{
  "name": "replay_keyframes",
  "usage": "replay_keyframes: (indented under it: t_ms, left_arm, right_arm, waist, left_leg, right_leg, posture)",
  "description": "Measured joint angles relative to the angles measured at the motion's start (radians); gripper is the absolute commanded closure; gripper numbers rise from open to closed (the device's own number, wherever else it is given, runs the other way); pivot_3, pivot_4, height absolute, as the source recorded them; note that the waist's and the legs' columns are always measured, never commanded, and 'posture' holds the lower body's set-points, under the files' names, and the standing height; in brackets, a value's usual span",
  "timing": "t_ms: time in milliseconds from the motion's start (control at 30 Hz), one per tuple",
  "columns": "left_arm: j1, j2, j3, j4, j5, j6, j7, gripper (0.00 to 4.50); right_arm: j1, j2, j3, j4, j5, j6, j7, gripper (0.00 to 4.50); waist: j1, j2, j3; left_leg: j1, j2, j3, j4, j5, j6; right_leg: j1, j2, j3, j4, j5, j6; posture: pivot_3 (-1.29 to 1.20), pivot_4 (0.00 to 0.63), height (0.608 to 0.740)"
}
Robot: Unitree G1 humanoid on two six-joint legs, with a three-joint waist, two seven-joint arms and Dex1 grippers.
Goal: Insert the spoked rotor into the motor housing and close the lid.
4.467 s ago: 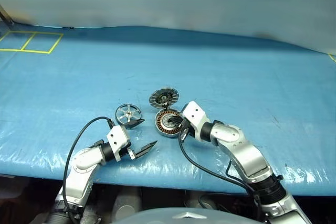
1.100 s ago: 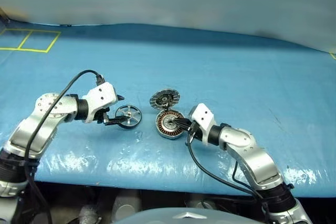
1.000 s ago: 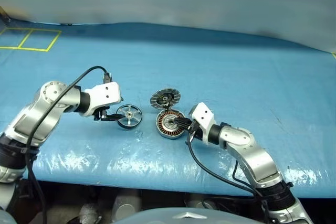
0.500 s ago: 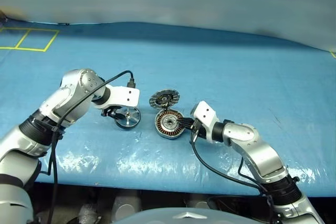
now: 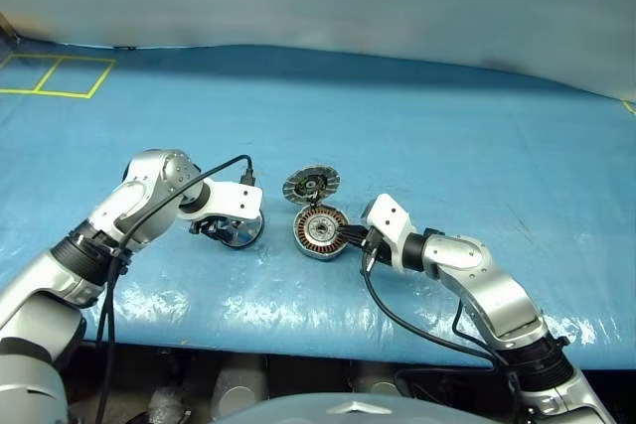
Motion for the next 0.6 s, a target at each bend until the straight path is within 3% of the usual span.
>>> replay_keyframes:
  t_ms: [133, 300, 600]
  left_arm:
    - [0.001, -0.014, 0.003, 0.013, 0.007, -0.019, 0.003, 2.86]
    - [0.016, -0.019, 0.017, 0.024, 0.008, -0.049, 0.022, 2.86]
    - [0.149, 0.008, 0.158, -0.006, -0.047, -0.160, 0.092, 2.86]
  right_arm:
    - [0.000, 0.001, 0.002, 0.000, 0.000, -0.001, -0.002, 4.50]
    - [0.002, 0.003, 0.003, 0.002, 0.000, -0.002, -0.015, 4.50]
    - [0.019, 0.023, -0.016, 0.014, 0.008, -0.022, -0.030, 4.50]
  waist:
    - [0.000, 0.000, 0.000]
    - [0.000, 0.000, 0.000]
    - [-0.001, 0.001, 0.000]
  left_leg:
    - [0.001, 0.000, 0.000, 0.000, 0.000, 0.000]
    - [0.005, 0.000, 0.000, 0.000, 0.000, 0.000]
    - [0.005, 0.001, 0.000, 0.000, 0.000, 0.000]
  right_leg:
    - [0.001, 0.000, 0.000, 0.000, 0.000, 0.000]
    - [0.004, 0.000, 0.001, 0.001, 0.000, 0.000]
    - [0.004, 0.001, 0.001, 0.001, 0.000, -0.001]
  posture:
    - [0.00, 0.150, 0.740]
    - [0.00, 0.150, 0.740]
    - [0.00, 0.150, 0.740]
